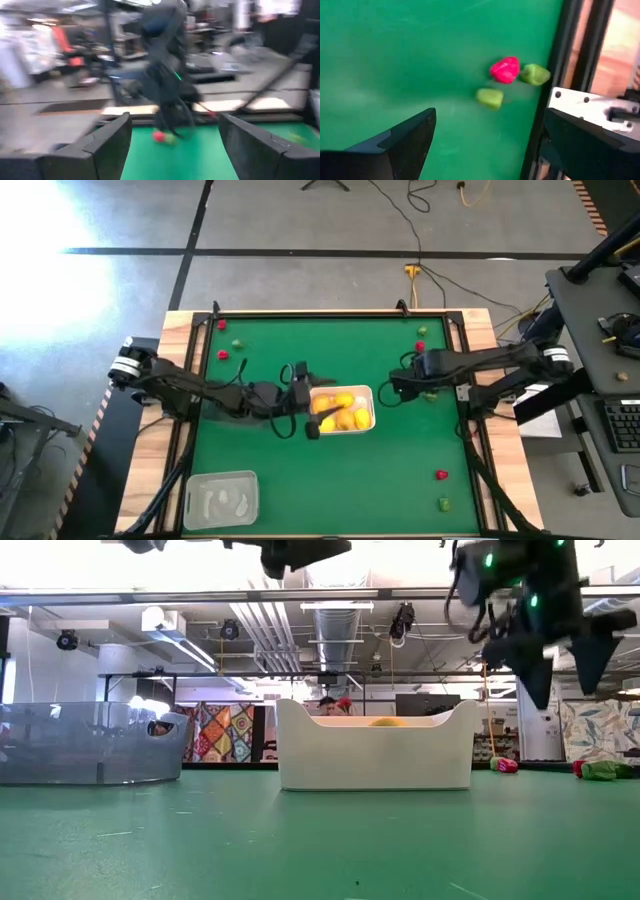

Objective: Sort produce into baskets
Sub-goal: Put the red chili pepper into the black bin

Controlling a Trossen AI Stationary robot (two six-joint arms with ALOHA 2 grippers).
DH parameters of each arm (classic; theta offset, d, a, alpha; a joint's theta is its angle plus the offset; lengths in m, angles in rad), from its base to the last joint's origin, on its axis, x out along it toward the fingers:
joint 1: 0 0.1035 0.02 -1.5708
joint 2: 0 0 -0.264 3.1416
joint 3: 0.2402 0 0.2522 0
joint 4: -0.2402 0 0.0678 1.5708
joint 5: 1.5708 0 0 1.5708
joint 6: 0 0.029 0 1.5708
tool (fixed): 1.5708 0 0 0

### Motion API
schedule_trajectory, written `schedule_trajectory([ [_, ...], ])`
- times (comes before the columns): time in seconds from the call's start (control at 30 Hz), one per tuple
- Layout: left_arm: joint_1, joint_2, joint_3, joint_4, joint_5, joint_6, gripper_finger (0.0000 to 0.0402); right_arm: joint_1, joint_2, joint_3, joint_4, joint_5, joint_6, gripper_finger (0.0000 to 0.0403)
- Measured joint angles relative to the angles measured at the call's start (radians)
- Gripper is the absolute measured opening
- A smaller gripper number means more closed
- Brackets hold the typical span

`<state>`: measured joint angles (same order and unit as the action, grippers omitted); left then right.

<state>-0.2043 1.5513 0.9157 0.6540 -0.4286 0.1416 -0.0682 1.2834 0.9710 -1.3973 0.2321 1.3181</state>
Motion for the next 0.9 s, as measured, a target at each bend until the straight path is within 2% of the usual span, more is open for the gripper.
schedule_trajectory([
  [0.13, -0.004, 0.007, 0.023, -0.118, -0.026, -0.005, 0.0278, -0.064, 0.03, -0.08, 0.068, 0.045, 0.01, 0.036],
  [0.3, -0.003, 0.025, 0.018, -0.112, -0.035, -0.021, 0.0278, -0.146, 0.061, -0.15, 0.197, 0.054, -0.004, 0.0331],
  [0.43, -0.001, 0.042, 0.02, -0.114, -0.035, -0.017, 0.0278, -0.206, 0.09, -0.193, 0.211, 0.035, -0.027, 0.0302],
  [0.77, -0.001, 0.048, 0.02, -0.105, -0.035, 0.007, 0.0278, -0.257, 0.147, -0.258, 0.349, -0.024, -0.035, 0.0243],
  [0.9, 0.0, 0.048, 0.02, -0.105, -0.035, 0.018, 0.0278, -0.26, 0.158, -0.264, 0.352, -0.021, -0.036, 0.0223],
])
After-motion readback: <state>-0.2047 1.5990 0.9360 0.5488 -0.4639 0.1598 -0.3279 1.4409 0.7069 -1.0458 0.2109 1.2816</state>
